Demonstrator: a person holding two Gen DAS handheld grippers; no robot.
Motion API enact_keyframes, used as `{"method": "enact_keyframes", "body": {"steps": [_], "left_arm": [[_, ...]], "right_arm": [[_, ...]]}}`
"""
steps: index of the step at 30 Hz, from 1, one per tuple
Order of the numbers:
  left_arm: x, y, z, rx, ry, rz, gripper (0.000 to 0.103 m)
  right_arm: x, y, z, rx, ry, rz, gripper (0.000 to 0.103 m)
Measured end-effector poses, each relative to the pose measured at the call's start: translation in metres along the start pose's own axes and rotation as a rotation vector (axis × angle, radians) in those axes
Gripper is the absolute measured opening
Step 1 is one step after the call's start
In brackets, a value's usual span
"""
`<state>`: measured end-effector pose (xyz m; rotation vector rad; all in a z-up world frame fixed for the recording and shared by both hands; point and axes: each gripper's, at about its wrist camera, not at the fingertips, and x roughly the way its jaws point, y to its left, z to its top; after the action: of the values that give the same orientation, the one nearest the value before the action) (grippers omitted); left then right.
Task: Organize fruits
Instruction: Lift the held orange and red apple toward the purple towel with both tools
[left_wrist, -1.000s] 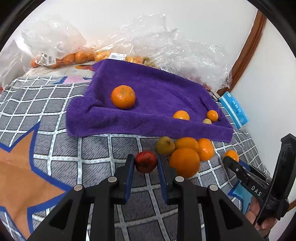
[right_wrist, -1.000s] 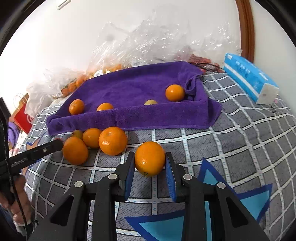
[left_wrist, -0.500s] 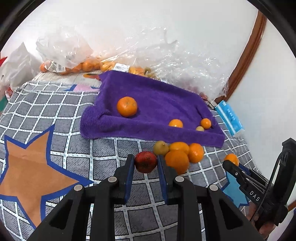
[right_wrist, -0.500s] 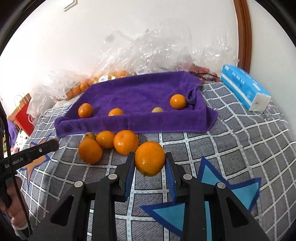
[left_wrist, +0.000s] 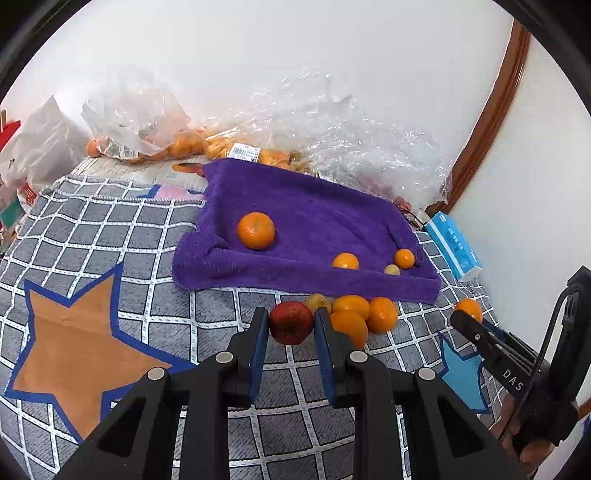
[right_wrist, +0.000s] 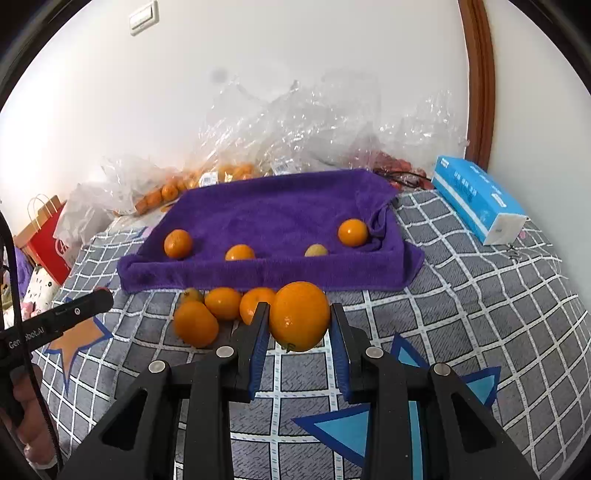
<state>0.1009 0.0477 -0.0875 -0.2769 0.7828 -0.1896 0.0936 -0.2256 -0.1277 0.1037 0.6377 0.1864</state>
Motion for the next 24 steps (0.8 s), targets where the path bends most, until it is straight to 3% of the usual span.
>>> {"method": "enact_keyframes", "body": {"steps": [24], "left_arm": [[-0.001,-0.01,0.002,0.014,-0.007,-0.023,0.023]], "right_arm": [[-0.012,-0.005,0.008,0.043,-0.028,-0.009,0.032]]}}
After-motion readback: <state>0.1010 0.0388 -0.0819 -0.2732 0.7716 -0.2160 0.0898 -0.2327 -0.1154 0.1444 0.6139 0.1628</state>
